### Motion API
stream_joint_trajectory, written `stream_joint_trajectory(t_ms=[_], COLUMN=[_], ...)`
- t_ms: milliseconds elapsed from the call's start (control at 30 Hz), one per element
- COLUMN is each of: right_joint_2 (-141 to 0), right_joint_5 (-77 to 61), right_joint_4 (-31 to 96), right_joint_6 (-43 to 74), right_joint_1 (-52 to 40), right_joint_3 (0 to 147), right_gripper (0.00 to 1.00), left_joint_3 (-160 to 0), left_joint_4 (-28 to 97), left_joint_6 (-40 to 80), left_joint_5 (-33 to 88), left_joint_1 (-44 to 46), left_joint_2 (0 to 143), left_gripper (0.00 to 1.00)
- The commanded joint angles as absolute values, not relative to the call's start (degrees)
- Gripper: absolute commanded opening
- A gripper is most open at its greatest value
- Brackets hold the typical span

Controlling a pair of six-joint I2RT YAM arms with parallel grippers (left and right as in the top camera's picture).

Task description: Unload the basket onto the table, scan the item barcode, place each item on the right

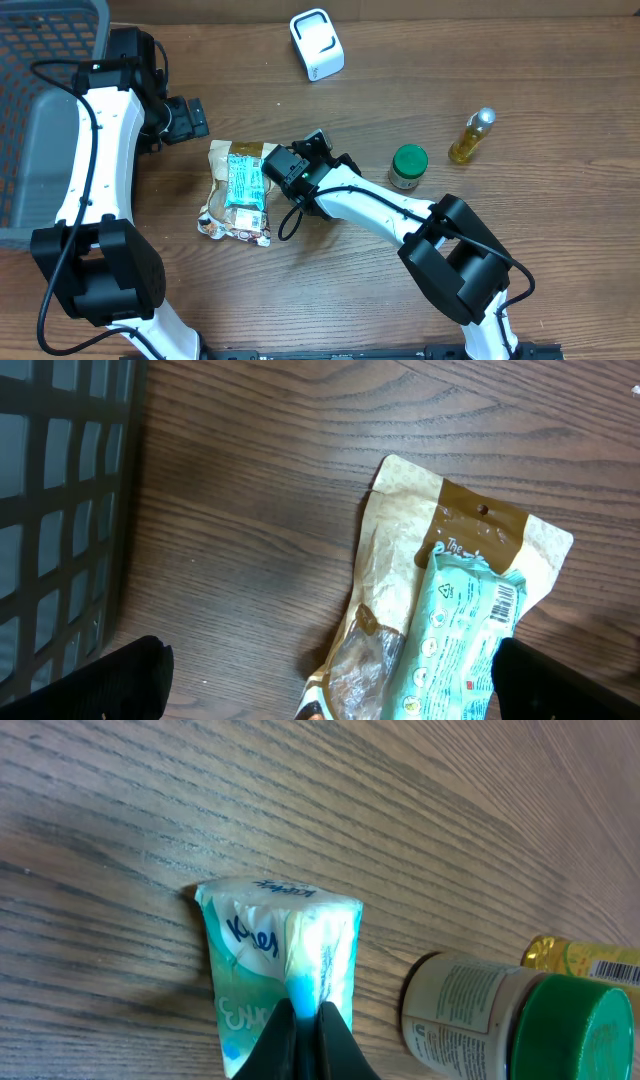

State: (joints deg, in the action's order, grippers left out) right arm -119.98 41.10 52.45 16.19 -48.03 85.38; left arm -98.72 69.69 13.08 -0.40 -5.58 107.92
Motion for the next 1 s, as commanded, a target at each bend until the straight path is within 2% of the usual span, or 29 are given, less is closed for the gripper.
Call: stream_joint_trajectory(t_ms=[0,167,333,500,967], right_joint_2=[-119.8,-119.8,-119.8,-119.8,-119.6], right_joint_5=[41.9,40.8,40.8,40.8,33.7], right_joint_4=[52.1,52.1,51.8,51.2,52.4], right_joint_6=[16.0,16.0,16.0,16.0,16.1], right_joint_1=[-47.8,-47.8,-47.9,-47.9,-47.9], right_joint_3=[85.1,85.1,85.3,85.3,90.6], right_gripper=[0.04,0.05,0.14,0.19,0.19], left_joint_3=[-98.6,-98.6,-98.6,-98.6,-98.6], left_joint_4=[69.8,69.8,69.8,69.8,69.8], left_joint_6=[12.2,12.2,12.2,12.2,12.2], left_joint_5=[0.0,0.0,0.0,0.0,0.0], left_joint_1=[-5.2,-5.2,-5.2,-5.2,-5.2], left_joint_2=[107.6,107.6,107.6,107.6,107.6], left_gripper=[0.99,1.00,0.99,1.00,1.00])
